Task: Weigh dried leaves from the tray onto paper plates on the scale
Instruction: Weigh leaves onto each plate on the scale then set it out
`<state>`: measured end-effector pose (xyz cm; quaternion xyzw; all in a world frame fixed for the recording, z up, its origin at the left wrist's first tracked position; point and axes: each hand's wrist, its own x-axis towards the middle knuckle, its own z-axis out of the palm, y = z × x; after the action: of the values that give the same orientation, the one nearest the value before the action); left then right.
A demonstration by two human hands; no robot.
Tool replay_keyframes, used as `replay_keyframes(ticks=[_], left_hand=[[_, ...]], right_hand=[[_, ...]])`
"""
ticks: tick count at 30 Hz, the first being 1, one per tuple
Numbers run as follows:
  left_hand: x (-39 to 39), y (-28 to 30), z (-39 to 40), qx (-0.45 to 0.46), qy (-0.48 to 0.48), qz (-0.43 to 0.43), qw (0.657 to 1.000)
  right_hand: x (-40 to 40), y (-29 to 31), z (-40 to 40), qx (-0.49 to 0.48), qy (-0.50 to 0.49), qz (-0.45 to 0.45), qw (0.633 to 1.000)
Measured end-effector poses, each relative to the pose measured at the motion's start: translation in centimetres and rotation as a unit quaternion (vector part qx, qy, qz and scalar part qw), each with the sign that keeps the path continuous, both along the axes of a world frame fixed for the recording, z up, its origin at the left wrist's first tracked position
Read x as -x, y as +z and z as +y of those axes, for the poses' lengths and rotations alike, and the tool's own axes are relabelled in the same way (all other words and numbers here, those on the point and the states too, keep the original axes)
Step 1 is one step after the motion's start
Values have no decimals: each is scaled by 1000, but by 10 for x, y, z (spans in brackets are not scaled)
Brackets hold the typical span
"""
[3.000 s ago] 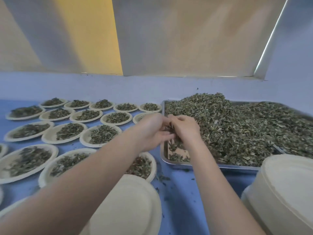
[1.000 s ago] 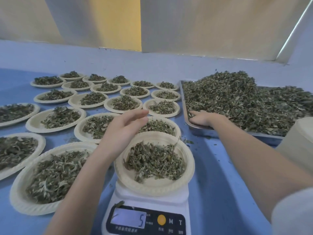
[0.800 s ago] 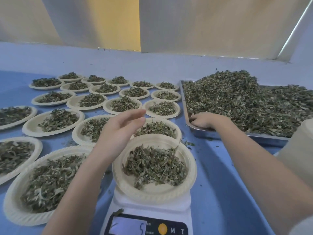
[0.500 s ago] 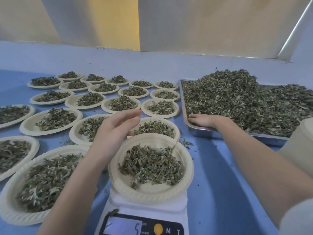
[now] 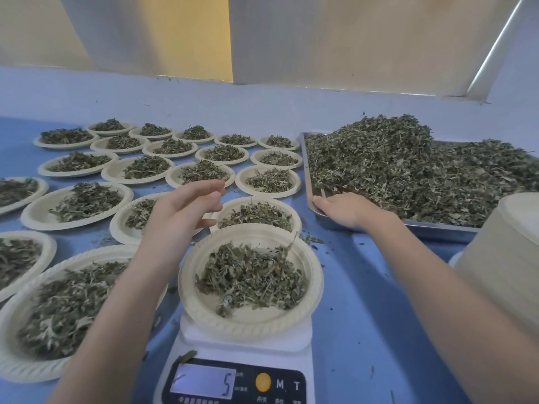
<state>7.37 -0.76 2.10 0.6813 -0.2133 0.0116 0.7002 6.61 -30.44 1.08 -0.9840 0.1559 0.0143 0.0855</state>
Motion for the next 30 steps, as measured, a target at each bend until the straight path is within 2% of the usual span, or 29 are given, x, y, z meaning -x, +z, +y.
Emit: replay_keyframes(ticks=[3,7,9,11,13,15,19,21,22,24,25,26,28,30], left_hand=[[1,-1,0,9,1,2,1000],[2,-2,1,9,5,2,1000],[2,-2,0,11,10,2,1000],[1,-2,0,13,14,3,1000],[1,-3,0,12,16,2,1000],[-1,-3,0,12,15,6,1000],[-3,-4,1,23,7,17,1000],[-2,-4,2,27,4,19,999],[-2,-4,2,28,4,21,999],[-2,-5,2,30,9,29,999],[-2,-5,3,32,13,33,999],[-2,-4,3,35,16,38,999],[-1,-4,4,43,22,46,998],[1,-5,5,51,26,56,997]], right_hand=[[2,0,-1,18,36,-44,998],[-8,7,-8,5,36,-64,997],[-17,10,-17,-1,-3,-89,996],[-25,10,-27,-26,-85,-142,986],[-32,8,-35,-165,-195,-228,939],[-34,11,-31,-335,-247,-295,860],[-24,27,3,-485,-196,-332,785],[-10,39,34,-576,-129,-315,743],[0,43,51,-604,-92,-294,735],[18,45,84,-608,-35,-256,750],[27,45,99,-579,-13,-245,778],[36,44,113,-523,13,-244,817],[52,40,134,-347,100,-269,893],[62,36,145,-168,231,-241,928]])
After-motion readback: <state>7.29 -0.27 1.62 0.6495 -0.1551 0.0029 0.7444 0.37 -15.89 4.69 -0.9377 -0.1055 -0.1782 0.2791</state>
